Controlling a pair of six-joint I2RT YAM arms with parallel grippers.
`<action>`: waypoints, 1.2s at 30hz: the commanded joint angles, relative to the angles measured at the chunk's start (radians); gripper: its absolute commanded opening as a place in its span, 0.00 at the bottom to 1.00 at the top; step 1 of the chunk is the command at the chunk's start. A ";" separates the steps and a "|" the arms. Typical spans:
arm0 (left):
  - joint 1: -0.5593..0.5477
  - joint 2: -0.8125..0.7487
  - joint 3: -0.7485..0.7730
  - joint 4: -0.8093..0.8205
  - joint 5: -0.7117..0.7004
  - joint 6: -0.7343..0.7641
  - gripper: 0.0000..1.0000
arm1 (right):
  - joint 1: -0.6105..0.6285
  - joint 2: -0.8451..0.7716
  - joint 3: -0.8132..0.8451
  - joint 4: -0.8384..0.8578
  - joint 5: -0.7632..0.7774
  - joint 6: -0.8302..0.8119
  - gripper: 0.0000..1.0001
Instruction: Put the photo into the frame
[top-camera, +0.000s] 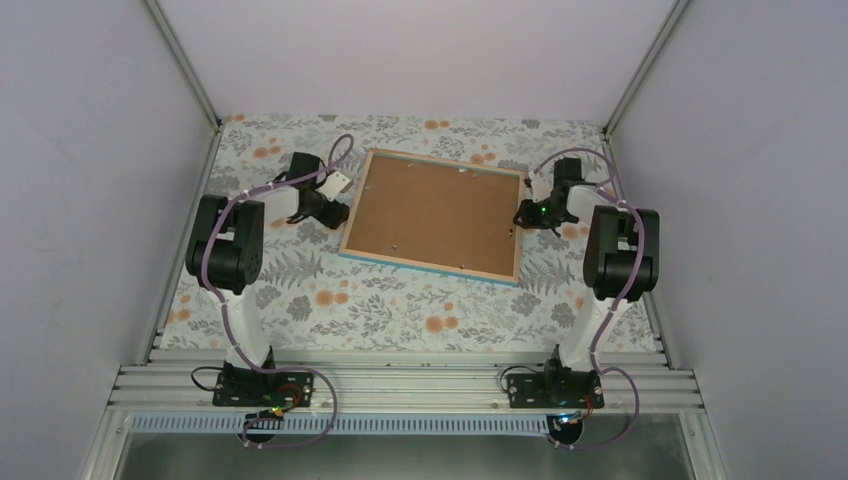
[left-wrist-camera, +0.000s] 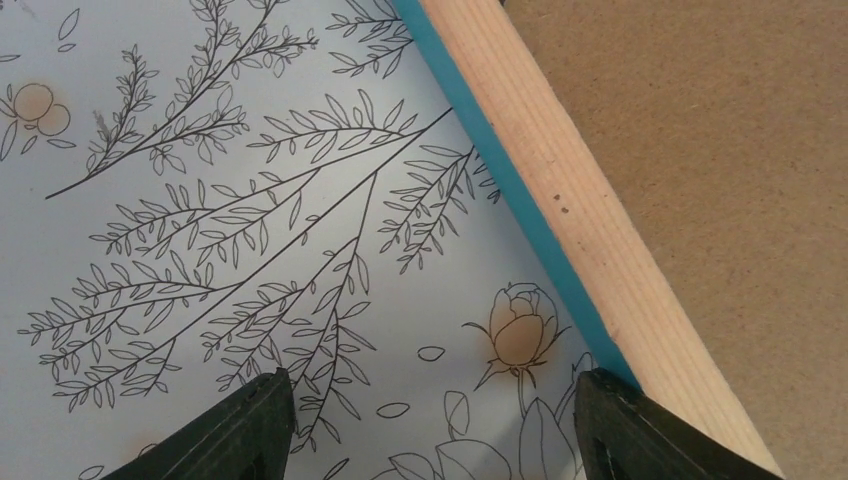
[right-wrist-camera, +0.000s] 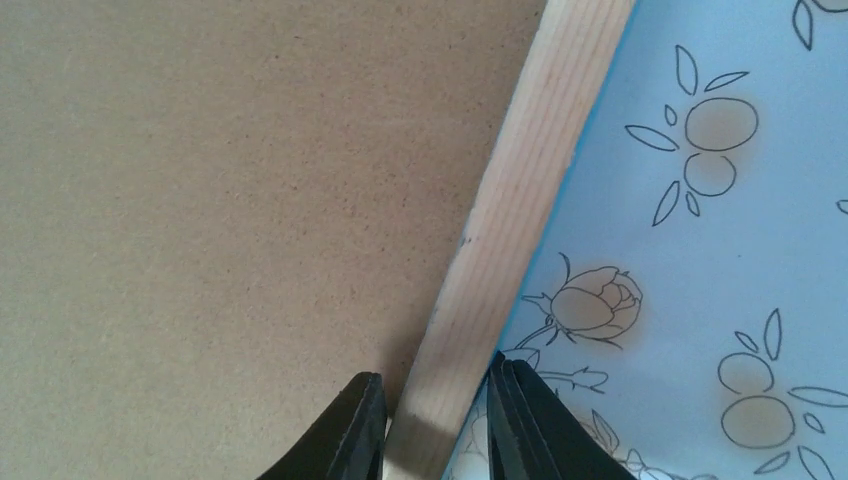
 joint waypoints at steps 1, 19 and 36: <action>-0.072 0.032 -0.047 -0.077 0.082 0.023 0.71 | 0.056 0.060 -0.009 -0.002 -0.020 0.014 0.25; -0.059 -0.126 -0.144 -0.105 0.169 0.052 0.73 | 0.066 -0.005 -0.102 -0.005 -0.005 -0.041 0.28; -0.044 -0.568 -0.076 0.077 0.082 0.218 1.00 | 0.061 -0.427 -0.003 0.209 -0.213 -0.239 1.00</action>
